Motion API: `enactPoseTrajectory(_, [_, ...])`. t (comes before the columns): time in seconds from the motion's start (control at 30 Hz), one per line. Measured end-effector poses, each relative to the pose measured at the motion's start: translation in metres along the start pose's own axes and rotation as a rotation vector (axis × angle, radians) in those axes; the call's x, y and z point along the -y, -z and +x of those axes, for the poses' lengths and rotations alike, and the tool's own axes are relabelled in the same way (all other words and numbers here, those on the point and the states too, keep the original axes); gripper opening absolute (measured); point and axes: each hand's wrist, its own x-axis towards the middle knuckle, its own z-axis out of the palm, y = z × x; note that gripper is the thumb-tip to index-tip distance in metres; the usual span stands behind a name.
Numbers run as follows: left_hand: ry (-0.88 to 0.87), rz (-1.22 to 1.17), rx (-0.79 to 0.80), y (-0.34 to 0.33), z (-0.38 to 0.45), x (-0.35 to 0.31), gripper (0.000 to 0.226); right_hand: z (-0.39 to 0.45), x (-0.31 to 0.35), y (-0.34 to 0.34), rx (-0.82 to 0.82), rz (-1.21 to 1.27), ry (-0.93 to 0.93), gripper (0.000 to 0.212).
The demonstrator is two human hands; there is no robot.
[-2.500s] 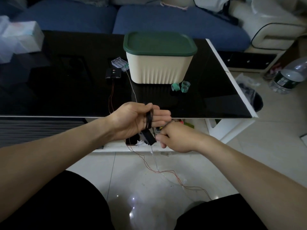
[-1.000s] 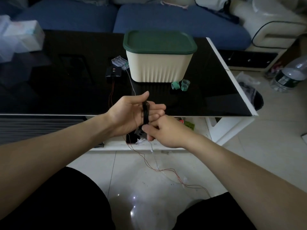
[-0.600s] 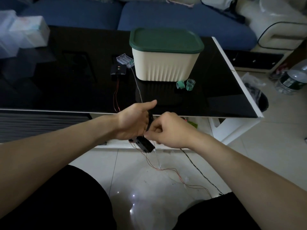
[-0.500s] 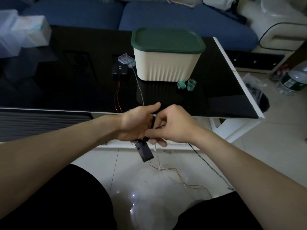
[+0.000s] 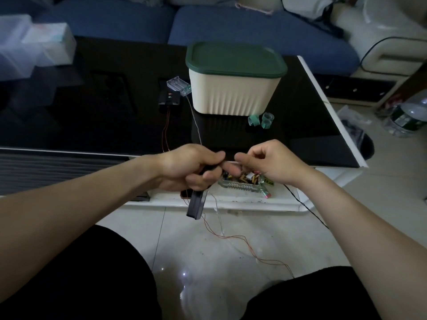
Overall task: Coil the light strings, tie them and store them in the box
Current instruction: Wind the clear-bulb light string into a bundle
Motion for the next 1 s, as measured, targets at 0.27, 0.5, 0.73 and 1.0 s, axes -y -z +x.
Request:
enactPoseTrajectory(0.27, [-0.233,-0.328,-0.215,0.005,0.000,-0.010,0.031,-0.003,0.002,-0.010,0.151,-0.142,-0.158,0.055])
enactPoseTrajectory(0.5, [-0.302,-0.397,-0.225,0.001,0.003,-0.015,0.042,-0.003,0.032,-0.054,0.271,-0.250,-0.032,0.041])
enactPoseTrajectory(0.73, [-0.223,0.096,-0.423,-0.002,0.011,0.004,0.021,-0.007,0.043,-0.063,0.281,-0.259,0.083,0.023])
enactPoseTrajectory(1.0, [-0.037,0.220,-0.332,-0.004,0.012,0.006,0.034,-0.012,0.049,-0.046,0.197,-0.204,0.119,0.024])
